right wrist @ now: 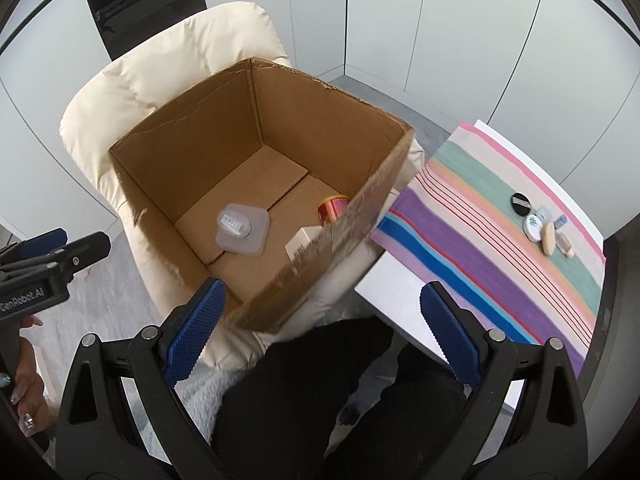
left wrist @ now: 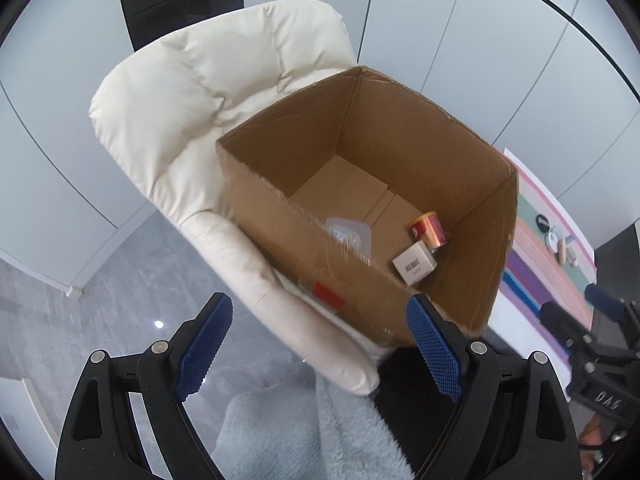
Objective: Organize objects
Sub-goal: 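Withdraw both open tools from the box back toward the table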
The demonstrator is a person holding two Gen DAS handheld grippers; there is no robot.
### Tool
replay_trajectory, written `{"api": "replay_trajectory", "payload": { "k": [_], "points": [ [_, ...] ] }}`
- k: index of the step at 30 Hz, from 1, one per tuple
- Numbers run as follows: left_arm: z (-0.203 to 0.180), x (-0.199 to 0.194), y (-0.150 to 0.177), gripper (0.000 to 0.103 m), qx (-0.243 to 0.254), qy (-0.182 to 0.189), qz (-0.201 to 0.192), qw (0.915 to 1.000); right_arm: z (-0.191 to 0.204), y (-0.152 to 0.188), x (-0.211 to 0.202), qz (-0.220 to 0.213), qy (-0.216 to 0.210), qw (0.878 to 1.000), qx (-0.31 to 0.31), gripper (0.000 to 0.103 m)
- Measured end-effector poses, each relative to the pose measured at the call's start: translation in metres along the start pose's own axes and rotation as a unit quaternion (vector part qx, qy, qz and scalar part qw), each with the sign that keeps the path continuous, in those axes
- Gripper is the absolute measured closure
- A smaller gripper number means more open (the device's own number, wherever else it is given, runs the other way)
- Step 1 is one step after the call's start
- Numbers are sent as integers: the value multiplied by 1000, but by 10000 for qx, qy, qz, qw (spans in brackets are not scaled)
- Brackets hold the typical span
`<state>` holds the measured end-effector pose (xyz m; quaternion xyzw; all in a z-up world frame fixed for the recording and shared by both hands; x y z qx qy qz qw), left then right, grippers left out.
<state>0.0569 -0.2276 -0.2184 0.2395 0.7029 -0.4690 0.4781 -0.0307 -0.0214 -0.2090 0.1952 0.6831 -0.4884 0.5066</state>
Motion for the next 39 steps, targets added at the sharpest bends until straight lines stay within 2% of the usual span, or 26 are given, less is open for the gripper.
{"api": "replay_trajectory", "payload": {
  "k": [3, 6, 8, 12, 21, 32, 39],
  "points": [
    [1, -8, 16, 13, 152, -85, 15, 9998, -1, 11, -12, 22, 0, 10000, 11, 4],
    [-2, -15, 27, 13, 170, 45, 41, 9998, -6, 21, -26, -23, 41, 10000, 64, 4],
    [-6, -20, 28, 13, 174, 150, 18, 9997, -6, 27, -33, -41, 10, 10000, 82, 4],
    [-17, -29, 27, 13, 350, 87, -124, 9993, -8, 35, -40, -78, 21, 9999, 145, 4],
    [-56, -31, 28, 13, 736, 303, -109, 9968, -26, 45, -60, -232, 94, 9991, 331, 4],
    [-124, -27, 35, 13, 1319, 638, -10, 9892, -96, 74, -75, -246, 397, 9934, 1044, 4],
    [-179, -25, 46, 13, 1775, 958, 93, 9794, -147, 98, -85, -236, 652, 9854, 1555, 4]
  ]
}}
Point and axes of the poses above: each gripper's, at about its wrist camera, not at the fingertips, and x roughly the way its jaws point, z to its left, y to its underside, the point moved 9 cm from there along x, roughly the way its jaws point, and after that the axes turned 2 degrees about y, right-handed, at the moved point
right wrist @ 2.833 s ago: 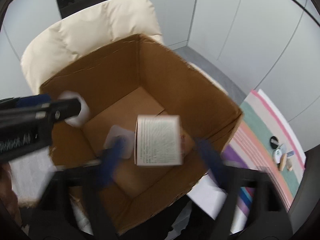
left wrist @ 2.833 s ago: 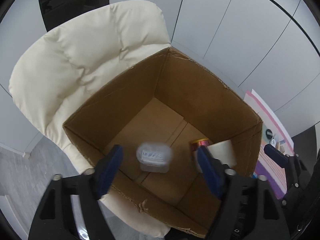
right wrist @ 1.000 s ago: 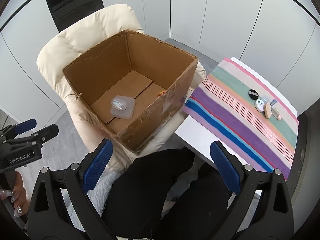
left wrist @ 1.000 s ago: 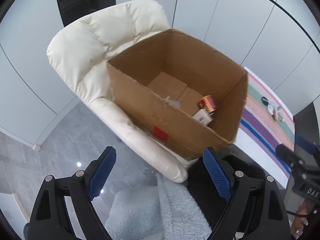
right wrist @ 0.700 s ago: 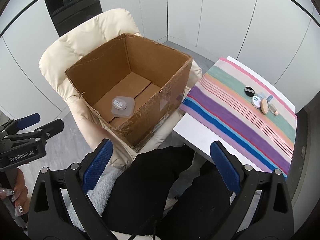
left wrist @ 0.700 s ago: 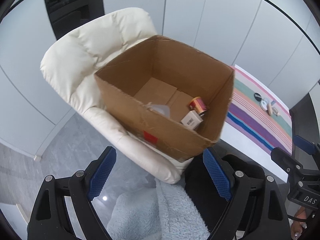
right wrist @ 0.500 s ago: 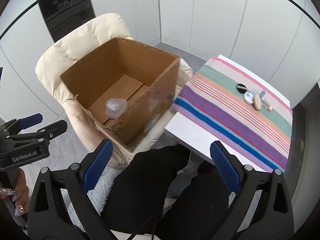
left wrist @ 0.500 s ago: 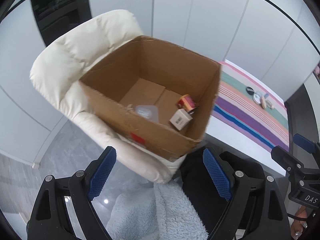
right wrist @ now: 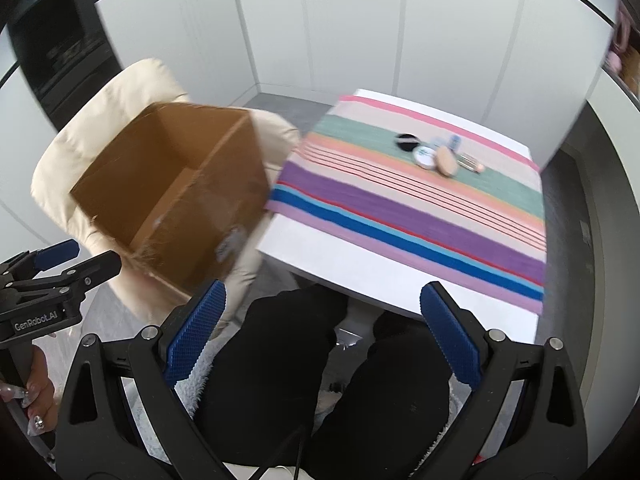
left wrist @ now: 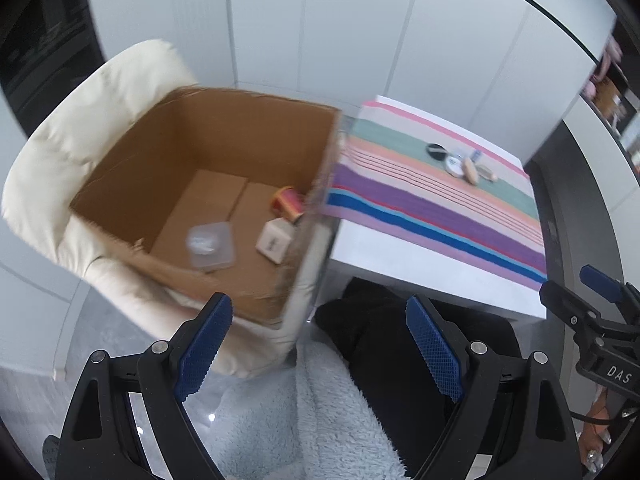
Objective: Organize objects
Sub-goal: 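Withdraw both open tools from the box back toward the table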
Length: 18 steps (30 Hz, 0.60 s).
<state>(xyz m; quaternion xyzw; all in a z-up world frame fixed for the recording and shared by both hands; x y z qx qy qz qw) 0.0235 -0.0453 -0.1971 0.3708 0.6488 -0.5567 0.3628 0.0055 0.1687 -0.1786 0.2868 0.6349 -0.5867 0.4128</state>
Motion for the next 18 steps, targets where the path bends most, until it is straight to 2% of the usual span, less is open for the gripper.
{"api": "replay_trajectory", "payload": {
  "k": [9, 18],
  "points": [
    [-60, 15, -9, 13, 430, 386, 147, 9982, -77, 17, -4, 36, 367, 9972, 658, 4],
    [-91, 39, -12, 13, 516, 608, 461, 9957, -137, 36, 2, 166, 628, 9908, 1183, 4]
  ]
}}
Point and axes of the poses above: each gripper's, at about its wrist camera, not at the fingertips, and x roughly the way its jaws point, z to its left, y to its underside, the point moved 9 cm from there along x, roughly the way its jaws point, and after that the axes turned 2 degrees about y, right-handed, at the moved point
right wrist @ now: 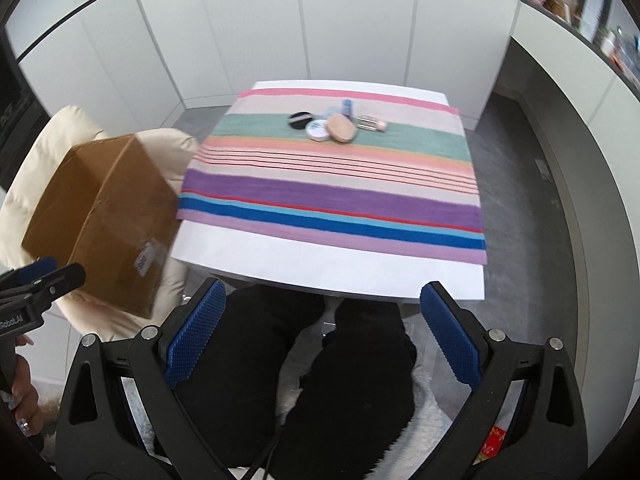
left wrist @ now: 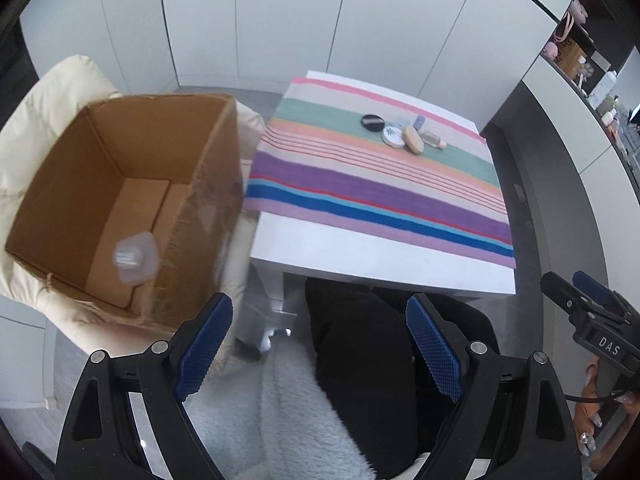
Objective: Organize objects
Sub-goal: 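Withdraw both open tools from the box back toward the table, then grasp the beige powder puff with the right tool while the left tool approaches the white compact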
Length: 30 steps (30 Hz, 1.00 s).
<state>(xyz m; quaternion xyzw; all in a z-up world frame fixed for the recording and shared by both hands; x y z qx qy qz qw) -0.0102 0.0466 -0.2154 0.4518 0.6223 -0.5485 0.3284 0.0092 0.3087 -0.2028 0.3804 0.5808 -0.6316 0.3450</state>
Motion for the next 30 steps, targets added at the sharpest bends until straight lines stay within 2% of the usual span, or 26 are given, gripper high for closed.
{"api": "replay_trajectory", "payload": {
  "k": [6, 11, 17, 23, 30],
  "points": [
    [-9, 13, -12, 13, 50, -45, 69, 10000, -23, -1, 14, 111, 67, 9997, 228, 4],
    [-16, 28, -26, 13, 79, -71, 95, 9999, -28, -8, 27, 143, 94, 9996, 218, 4],
    [-29, 58, -43, 13, 31, 114, 288, 9995, -37, -16, 53, 235, 188, 9992, 248, 4],
    [-41, 97, -71, 13, 172, -47, 352, 9992, -52, -29, 90, 372, 236, 9985, 337, 4],
    [-56, 162, -111, 13, 263, -82, 431, 9987, -71, -56, 142, 453, 336, 9979, 309, 4]
  ]
}}
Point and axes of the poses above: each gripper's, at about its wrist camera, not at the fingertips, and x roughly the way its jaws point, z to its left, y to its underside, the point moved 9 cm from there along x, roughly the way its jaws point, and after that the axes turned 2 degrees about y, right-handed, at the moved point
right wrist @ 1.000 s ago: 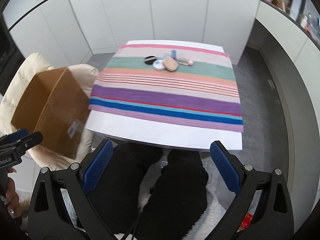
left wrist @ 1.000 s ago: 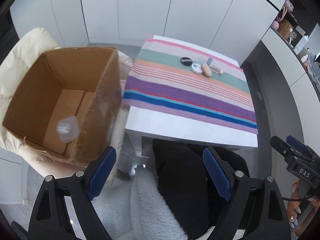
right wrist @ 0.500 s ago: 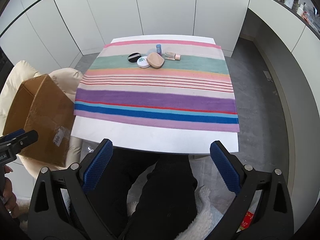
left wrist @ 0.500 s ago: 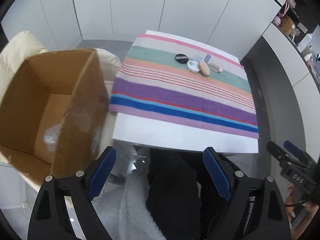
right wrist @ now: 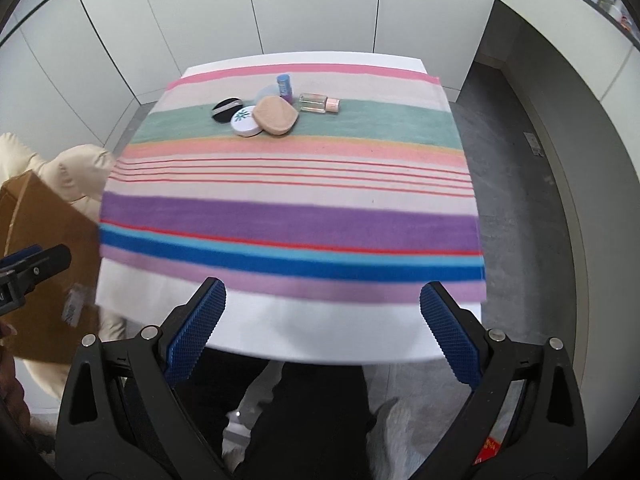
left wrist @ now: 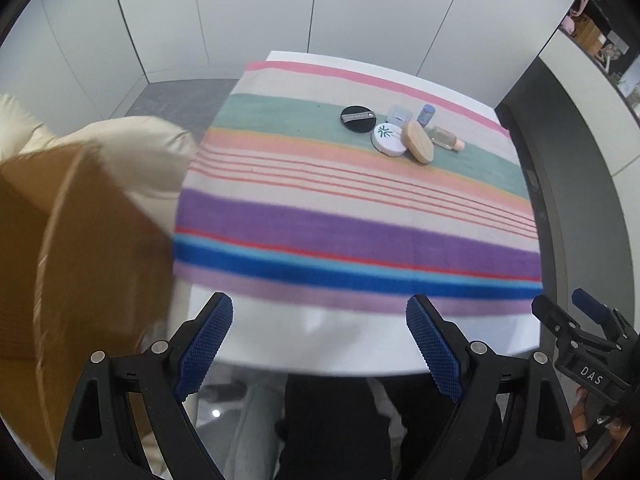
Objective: Organize objects
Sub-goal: 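Grasp the beige powder puff with the right tool while the left tool approaches the white compact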
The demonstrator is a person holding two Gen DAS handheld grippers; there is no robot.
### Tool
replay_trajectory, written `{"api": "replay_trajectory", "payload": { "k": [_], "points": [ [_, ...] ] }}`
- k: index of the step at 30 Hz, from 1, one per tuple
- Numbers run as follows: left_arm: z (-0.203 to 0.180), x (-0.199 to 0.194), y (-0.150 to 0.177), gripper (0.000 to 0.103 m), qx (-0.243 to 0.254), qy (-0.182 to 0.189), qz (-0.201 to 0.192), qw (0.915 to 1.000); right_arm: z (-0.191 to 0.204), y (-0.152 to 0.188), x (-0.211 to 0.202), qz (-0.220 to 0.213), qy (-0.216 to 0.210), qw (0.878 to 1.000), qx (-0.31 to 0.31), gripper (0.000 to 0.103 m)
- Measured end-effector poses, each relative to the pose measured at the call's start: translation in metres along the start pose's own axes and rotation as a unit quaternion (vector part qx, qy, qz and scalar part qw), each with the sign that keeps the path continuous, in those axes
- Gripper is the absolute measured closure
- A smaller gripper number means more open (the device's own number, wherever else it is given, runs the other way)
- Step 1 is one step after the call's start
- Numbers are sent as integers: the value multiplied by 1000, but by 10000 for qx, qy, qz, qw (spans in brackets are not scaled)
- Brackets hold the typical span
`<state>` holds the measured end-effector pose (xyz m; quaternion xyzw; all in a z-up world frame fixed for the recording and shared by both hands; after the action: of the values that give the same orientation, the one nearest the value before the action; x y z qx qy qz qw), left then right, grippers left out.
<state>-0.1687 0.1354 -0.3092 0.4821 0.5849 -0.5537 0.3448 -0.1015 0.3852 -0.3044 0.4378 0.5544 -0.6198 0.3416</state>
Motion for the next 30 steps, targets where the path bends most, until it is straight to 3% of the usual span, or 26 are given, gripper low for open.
{"api": "replay_trajectory", "payload": {
  "k": [6, 12, 18, 22, 23, 28, 30],
  "points": [
    [-14, 55, -46, 13, 24, -13, -92, 10000, -4, -42, 52, -38, -90, 9998, 143, 4],
    [-25, 104, -78, 13, 87, -40, -239, 9997, 12, -101, 111, -50, -1073, 9902, 897, 4],
    [-25, 140, -89, 13, 37, -72, -124, 9999, 50, -155, 183, -94, -1345, 9875, 820, 4],
    [-26, 150, -91, 13, 115, -10, -133, 9998, 61, -171, 212, -100, -1239, 9886, 848, 18],
    [-28, 153, -92, 13, 149, 10, -139, 9998, 63, -174, 213, -174, -1146, 9903, 763, 36],
    [-43, 161, -101, 13, 274, 162, -220, 9993, 67, -172, 213, -260, -991, 9936, 481, 70],
    [-52, 164, -108, 13, 294, 255, -272, 9989, 56, -170, 208, -302, -927, 9938, 529, 70]
  ]
}}
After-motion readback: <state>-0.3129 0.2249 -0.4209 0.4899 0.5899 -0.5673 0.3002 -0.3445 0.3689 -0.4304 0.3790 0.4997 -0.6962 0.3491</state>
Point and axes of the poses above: each gripper's, at about its wrist camera, not at the fingertips, and x roughly the way its jaws point, z to its left, y to its underside, the point moved 9 cm from there along x, roughly the way its jaws point, and after that the axes turned 2 degrees about y, right-handed, at the moved point
